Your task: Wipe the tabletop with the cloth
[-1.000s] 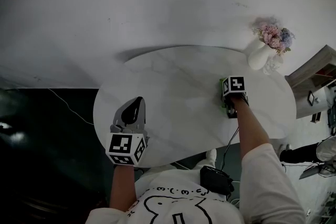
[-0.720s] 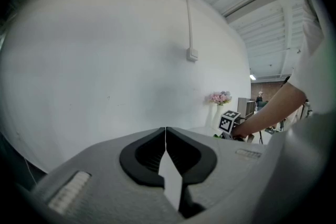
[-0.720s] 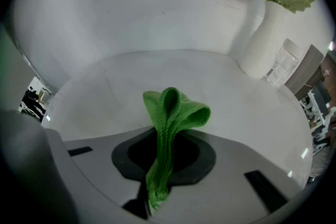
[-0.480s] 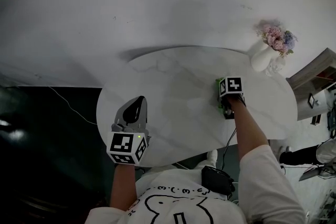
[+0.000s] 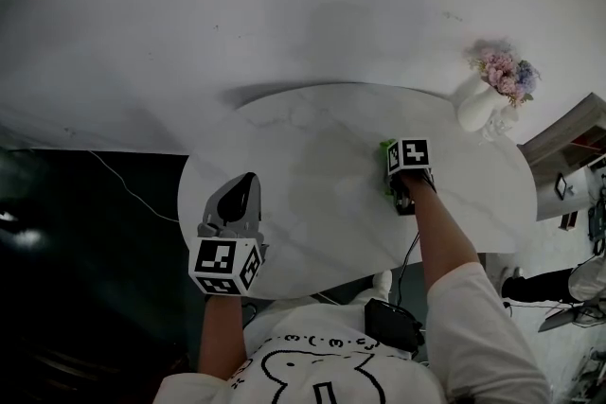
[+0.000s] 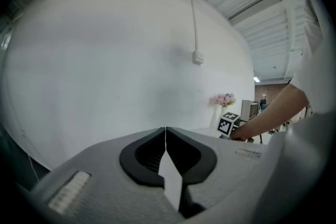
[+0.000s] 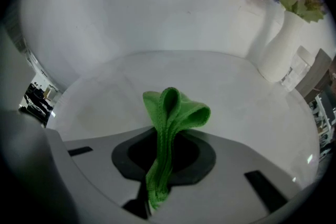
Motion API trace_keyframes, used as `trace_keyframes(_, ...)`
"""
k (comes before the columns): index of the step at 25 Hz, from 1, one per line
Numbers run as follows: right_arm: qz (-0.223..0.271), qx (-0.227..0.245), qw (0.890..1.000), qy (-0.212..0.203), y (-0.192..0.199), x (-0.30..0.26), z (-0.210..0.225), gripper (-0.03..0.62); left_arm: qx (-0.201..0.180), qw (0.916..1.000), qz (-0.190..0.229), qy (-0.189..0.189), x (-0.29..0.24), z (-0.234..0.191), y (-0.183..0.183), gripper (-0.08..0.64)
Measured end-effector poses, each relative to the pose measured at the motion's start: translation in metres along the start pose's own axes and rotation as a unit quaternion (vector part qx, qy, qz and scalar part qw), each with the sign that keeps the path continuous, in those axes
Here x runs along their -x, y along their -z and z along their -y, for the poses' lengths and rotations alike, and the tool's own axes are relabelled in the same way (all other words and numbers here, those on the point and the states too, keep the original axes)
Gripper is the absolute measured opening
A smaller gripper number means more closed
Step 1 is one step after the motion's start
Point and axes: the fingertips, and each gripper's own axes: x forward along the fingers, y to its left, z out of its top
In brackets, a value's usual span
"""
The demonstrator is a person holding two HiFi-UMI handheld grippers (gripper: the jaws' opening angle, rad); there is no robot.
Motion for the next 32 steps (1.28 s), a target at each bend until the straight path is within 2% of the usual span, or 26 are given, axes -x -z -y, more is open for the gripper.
trace_keyframes(8,0.005,0.002,1.000,-0.015,-0.001,-0.003,-0.030,0.046,0.012,0.9998,0.005,-0.012,0.008,-0.014,0.000,0.018)
trace_keyframes(32,-0.003,0.029,0.997,-0.065,0.000,-0.010,-0.133,0.046,0.010,0.9996,0.004,-0.024,0.020,-0.030,0.008,0.018)
